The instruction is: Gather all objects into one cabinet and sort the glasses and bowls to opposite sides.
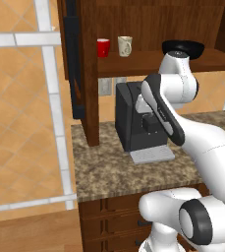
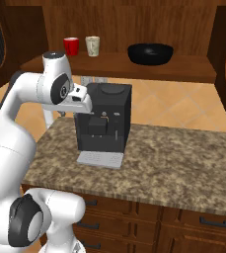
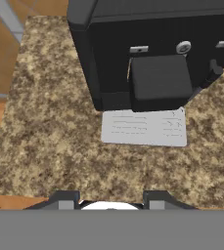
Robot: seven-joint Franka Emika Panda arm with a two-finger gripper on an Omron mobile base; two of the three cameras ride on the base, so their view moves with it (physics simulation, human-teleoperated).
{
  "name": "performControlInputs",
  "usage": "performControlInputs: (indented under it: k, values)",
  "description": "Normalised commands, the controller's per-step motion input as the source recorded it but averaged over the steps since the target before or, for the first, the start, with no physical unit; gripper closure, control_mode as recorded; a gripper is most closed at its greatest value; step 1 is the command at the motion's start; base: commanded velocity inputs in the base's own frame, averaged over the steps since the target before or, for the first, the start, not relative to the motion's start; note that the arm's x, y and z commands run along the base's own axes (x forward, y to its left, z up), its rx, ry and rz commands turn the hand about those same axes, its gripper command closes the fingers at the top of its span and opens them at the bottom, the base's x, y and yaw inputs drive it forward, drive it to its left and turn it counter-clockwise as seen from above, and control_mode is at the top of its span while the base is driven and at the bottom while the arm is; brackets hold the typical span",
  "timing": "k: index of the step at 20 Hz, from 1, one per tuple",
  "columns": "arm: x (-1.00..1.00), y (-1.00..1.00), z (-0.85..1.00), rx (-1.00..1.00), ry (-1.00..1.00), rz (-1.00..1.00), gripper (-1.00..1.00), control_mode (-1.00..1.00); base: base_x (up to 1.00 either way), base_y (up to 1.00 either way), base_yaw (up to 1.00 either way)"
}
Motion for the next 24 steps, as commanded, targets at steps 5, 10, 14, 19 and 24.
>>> performControlInputs:
  k: [5, 10, 14, 19, 24]
  values:
    - [0.00, 0.00, 0.00, 0.00, 0.01, 0.00, -1.00, -1.00, 0.00, 0.00, 0.00]
    - [-0.38, -0.01, -0.06, 0.00, -0.10, 0.00, -1.00, -1.00, 0.00, 0.00, 0.00]
    - [-0.54, -0.05, 0.28, -0.09, -0.40, -0.04, -1.00, -1.00, 0.00, 0.00, 0.00]
    - [-0.44, -0.13, 0.60, -0.15, -0.47, -0.02, -1.00, -1.00, 0.00, 0.00, 0.00]
    - [-0.37, -0.35, 0.74, -0.04, -0.44, -0.05, -1.00, -1.00, 0.00, 0.00, 0.00]
